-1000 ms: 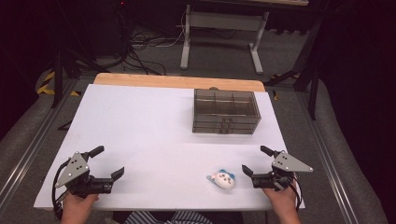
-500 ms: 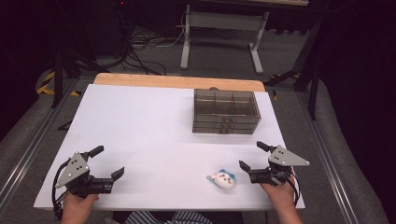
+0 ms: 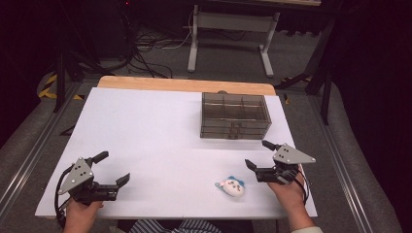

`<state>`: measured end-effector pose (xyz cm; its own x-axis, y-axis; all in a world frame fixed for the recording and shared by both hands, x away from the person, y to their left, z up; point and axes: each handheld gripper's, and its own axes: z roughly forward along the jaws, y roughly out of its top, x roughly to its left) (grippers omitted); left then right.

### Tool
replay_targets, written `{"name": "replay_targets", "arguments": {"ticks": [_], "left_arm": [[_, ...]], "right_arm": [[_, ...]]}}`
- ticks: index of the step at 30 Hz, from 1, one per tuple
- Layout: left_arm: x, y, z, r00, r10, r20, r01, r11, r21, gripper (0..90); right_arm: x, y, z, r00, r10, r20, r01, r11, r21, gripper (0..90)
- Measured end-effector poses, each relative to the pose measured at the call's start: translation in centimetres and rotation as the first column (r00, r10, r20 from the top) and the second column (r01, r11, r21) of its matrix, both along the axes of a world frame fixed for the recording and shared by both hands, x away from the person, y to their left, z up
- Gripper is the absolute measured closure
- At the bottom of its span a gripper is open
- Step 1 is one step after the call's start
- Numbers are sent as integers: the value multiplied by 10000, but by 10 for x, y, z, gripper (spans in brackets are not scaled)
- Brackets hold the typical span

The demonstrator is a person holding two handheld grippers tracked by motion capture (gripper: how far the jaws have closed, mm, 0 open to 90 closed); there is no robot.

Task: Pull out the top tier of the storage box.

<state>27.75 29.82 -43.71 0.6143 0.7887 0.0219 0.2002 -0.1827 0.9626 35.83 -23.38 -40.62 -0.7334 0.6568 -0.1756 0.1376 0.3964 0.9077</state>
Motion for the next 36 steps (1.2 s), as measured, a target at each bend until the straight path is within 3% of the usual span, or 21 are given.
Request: {"name": "replay_targets", "arguments": {"ticks": [3,9,15,20,27,36], "left_arm": [[0,0,0,10000,-25,-13,25,10000,-15,8],[0,0,0,10000,-49,-1,49,10000,17,8],[0,0,0,10000,-42,-13,42,10000,-33,8],[0,0,0,10000,-36,3,36,10000,37,8],[0,0,0,10000,-49,19,49,10000,19,8],[0,1,0,10000,-46,-14,46,10000,15,8]], "right_arm": [[3,2,-1,10000,-20,-80,20,10000,-8,138],[5,4,0,9998,-81,207,89,9993,-371,175],[3,10,2,9940,-328,1040,477,9883,-1449,252],[2,17,4,9807,-496,1891,925,9699,-2251,294],[1,28,9,9520,-390,3035,1462,9292,-3394,330],[2,38,12,9171,-113,3986,1953,8842,-4243,352]]}}
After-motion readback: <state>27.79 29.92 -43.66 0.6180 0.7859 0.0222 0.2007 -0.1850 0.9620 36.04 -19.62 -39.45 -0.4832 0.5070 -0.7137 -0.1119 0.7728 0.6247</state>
